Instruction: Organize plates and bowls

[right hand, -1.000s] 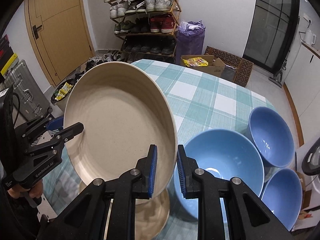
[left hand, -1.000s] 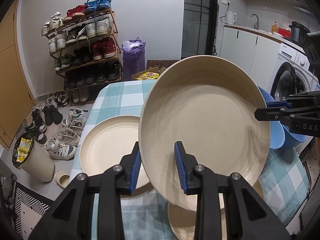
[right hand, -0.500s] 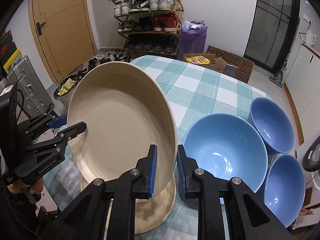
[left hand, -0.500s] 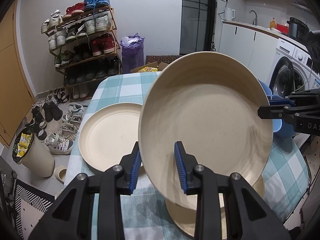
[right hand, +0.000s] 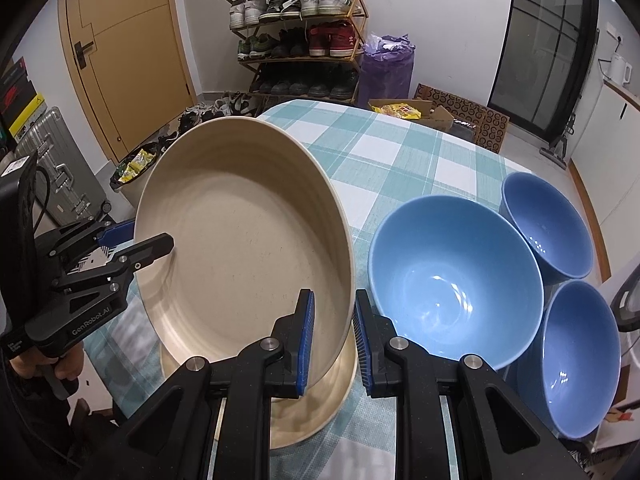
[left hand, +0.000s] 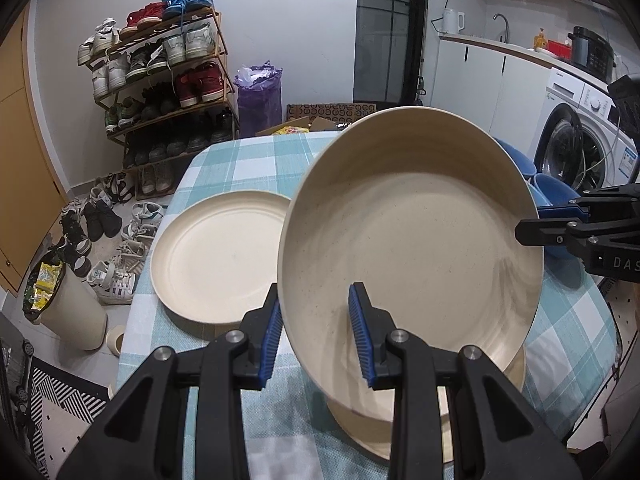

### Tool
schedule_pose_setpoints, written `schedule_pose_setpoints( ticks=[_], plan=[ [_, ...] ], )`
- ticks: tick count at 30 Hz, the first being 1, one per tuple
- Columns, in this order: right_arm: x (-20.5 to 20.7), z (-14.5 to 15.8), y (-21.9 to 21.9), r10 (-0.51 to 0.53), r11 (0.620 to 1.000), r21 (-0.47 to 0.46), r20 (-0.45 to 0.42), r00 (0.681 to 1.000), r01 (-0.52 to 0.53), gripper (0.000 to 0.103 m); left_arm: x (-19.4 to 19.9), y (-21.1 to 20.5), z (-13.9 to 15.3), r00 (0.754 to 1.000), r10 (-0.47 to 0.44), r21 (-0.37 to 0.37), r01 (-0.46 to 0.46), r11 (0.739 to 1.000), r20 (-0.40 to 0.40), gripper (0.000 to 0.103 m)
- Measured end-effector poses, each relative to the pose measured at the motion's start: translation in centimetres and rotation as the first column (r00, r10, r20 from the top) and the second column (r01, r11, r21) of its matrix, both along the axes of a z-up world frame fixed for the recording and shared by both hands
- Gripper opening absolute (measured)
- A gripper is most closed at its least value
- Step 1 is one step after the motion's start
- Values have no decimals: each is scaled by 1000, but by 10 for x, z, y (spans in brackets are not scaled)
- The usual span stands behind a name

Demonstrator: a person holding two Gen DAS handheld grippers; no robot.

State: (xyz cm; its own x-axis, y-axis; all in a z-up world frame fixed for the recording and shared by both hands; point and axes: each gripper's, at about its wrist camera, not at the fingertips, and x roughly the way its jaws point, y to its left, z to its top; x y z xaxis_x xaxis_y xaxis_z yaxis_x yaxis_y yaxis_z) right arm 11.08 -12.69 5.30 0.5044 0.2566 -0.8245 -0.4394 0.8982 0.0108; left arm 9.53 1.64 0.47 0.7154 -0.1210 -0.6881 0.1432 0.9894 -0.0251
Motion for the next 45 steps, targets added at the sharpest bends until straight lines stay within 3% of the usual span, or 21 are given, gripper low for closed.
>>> schedule_pose_setpoints(
  ticks=[45],
  plan=[
    [-12, -65, -9, -8, 998, -61, -119, 993, 0, 21, -1, -19, -44, 993, -34, 31, 38, 999, -114, 31]
  ],
)
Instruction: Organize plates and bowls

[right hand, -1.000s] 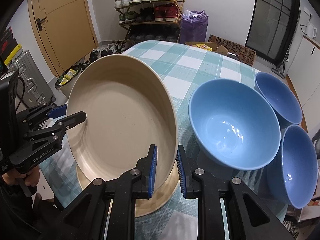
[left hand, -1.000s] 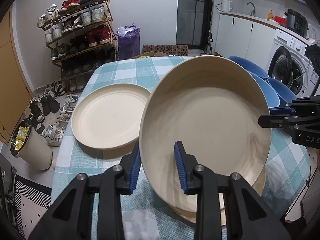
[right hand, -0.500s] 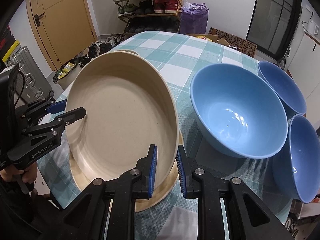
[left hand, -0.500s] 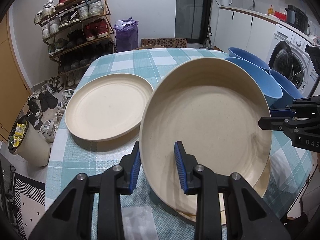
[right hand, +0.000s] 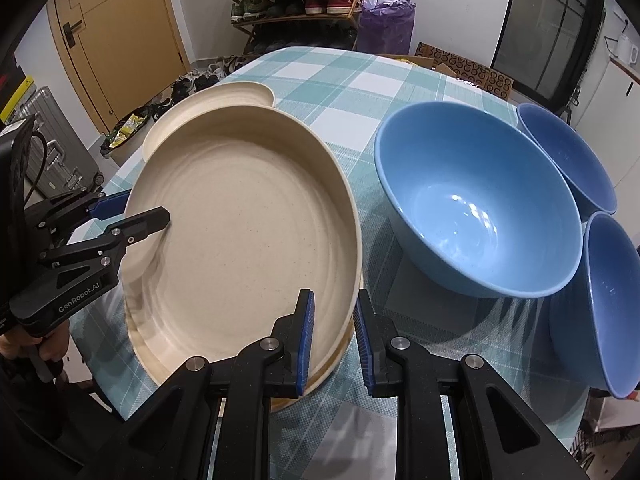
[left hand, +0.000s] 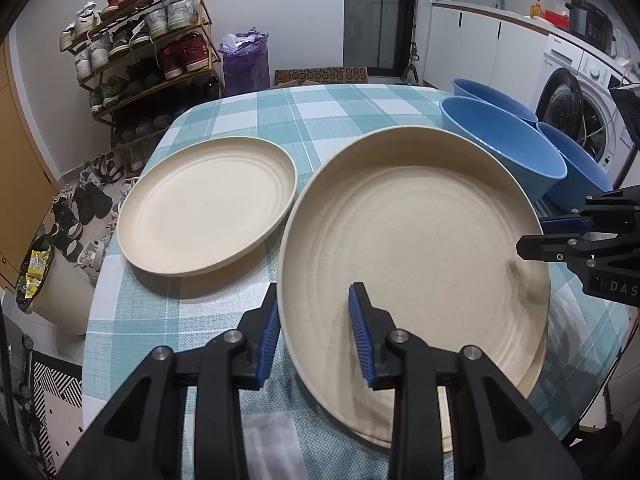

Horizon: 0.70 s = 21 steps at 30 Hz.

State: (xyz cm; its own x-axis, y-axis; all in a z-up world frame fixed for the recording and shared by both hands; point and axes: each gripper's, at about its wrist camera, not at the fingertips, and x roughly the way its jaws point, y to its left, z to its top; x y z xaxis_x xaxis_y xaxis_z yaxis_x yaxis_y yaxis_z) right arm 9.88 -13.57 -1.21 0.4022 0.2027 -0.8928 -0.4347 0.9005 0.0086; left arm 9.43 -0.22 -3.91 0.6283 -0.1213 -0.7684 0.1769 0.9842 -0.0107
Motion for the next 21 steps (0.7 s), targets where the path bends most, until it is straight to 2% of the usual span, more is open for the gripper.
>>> schedule_pose_setpoints(
  ticks=[8, 15, 21],
  plan=[
    [5, -11, 2, -1, 1000, -18, -16, 1000, 0, 21, 2, -5, -8, 1000, -10, 26, 10, 1000, -23, 32],
    [4, -15, 6, 7, 999, -49, -11, 1000, -8, 21, 1, -9, -10, 1000, -17, 45, 18, 999, -20, 37],
    [3, -23, 15, 30, 994, -101, -5, 1000, -31, 26, 0, -10, -11, 999, -25, 60, 26, 998, -21, 43]
  ],
)
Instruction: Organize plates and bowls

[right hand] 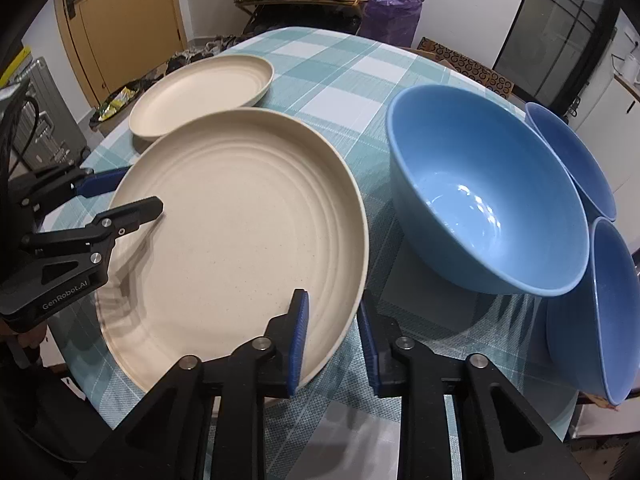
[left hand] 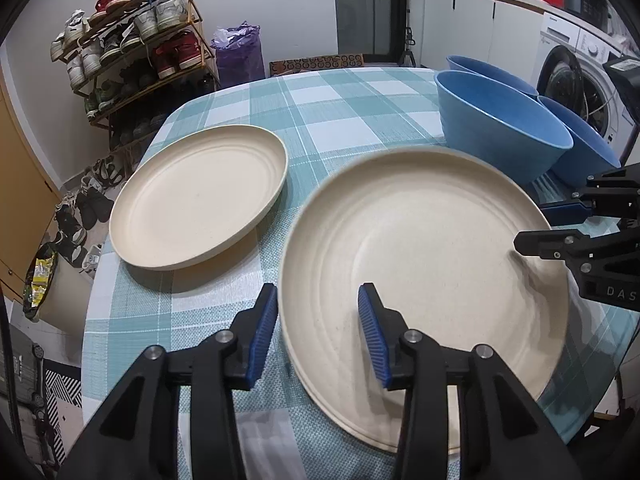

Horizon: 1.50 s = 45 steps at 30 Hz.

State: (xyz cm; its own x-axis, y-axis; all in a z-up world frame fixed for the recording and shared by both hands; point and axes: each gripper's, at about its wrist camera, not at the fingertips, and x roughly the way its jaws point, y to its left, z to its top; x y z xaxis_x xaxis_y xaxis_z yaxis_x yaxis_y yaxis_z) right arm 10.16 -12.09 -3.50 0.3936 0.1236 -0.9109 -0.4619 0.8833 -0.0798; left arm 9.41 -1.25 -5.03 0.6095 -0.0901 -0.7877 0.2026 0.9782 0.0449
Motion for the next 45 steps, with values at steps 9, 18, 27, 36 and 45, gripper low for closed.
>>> schedule_pose_setpoints(
  ticks=[9, 18, 27, 36, 45],
  plan=[
    [2, -6, -3, 9, 1000, 10, -20, 1000, -9, 32, -1, -3, -1, 1000, -17, 8, 17, 1000, 1, 51],
    [-3, -1, -3, 34, 998, 47, -22, 999, -33, 55, -2, 3, 2, 1000, -11, -23, 11, 1000, -1, 57],
    [-4, 18, -8, 36, 991, 131, 2, 999, -36, 83, -10, 13, 18, 997, 14, -44, -11, 999, 70, 93],
    [-3, 27, 0, 53, 981, 186, 10, 999, -54, 92, -11, 27, 28, 995, 43, -84, -35, 996, 95, 98],
    [-3, 35, 7, 67, 977, 201, 29, 997, -72, 98, -12, 41, 34, 990, 80, -116, -66, 991, 114, 103]
  ],
)
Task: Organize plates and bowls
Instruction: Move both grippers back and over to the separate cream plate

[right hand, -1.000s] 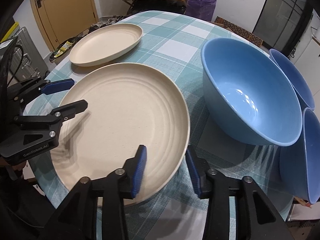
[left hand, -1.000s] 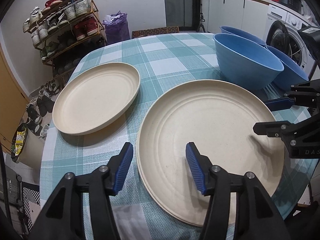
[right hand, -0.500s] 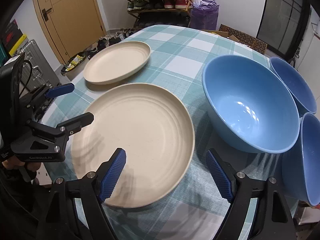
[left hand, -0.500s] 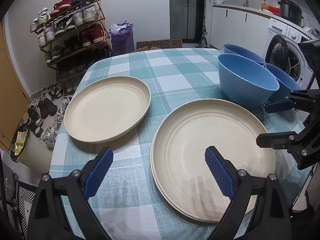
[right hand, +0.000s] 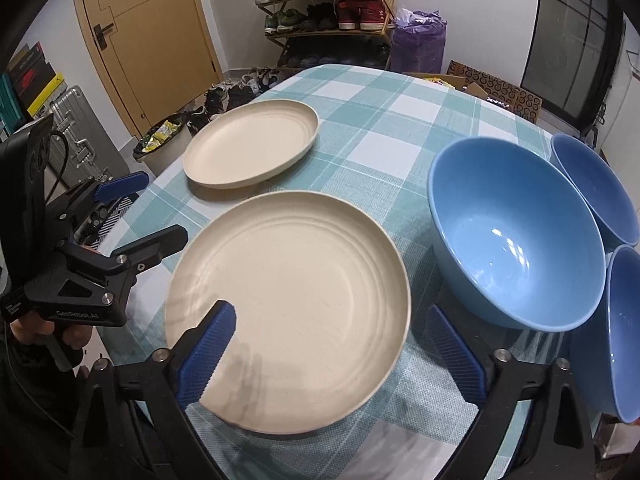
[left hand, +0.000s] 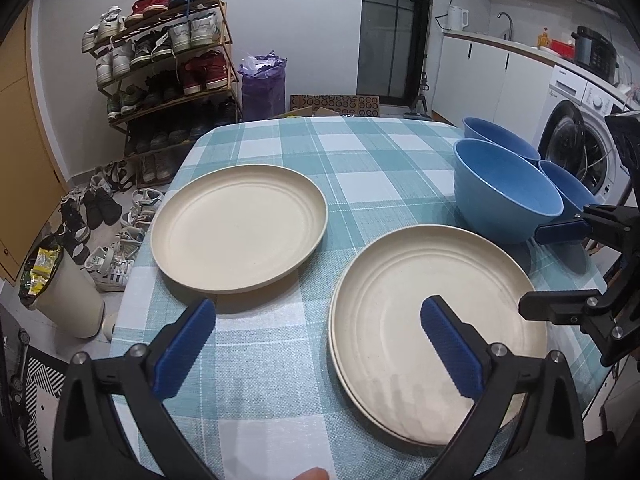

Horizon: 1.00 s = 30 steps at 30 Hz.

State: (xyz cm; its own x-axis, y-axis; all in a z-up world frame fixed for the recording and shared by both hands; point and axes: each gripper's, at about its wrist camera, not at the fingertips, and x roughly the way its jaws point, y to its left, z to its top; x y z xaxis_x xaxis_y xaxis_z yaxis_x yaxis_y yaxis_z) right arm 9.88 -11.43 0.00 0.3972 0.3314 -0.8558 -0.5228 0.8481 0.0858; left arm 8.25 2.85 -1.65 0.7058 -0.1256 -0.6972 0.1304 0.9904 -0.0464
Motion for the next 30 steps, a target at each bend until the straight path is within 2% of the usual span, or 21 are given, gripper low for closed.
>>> schedule_pose_setpoints(
  ticks=[4, 19, 30],
  plan=[
    [1, 5, 4, 5, 1000, 8, 11, 1000, -5, 102, 3, 6, 1, 1000, 24, -18, -24, 1000, 1, 103],
    [11, 18, 16, -16, 1000, 5, 24, 1000, 15, 102, 2, 26, 13, 998, 56, -70, -53, 996, 38, 103],
    [17, 43, 29, -20, 997, 75, 28, 999, 18, 102, 4, 48, 28, 986, 162, -38, -160, 986, 47, 103]
  ],
)
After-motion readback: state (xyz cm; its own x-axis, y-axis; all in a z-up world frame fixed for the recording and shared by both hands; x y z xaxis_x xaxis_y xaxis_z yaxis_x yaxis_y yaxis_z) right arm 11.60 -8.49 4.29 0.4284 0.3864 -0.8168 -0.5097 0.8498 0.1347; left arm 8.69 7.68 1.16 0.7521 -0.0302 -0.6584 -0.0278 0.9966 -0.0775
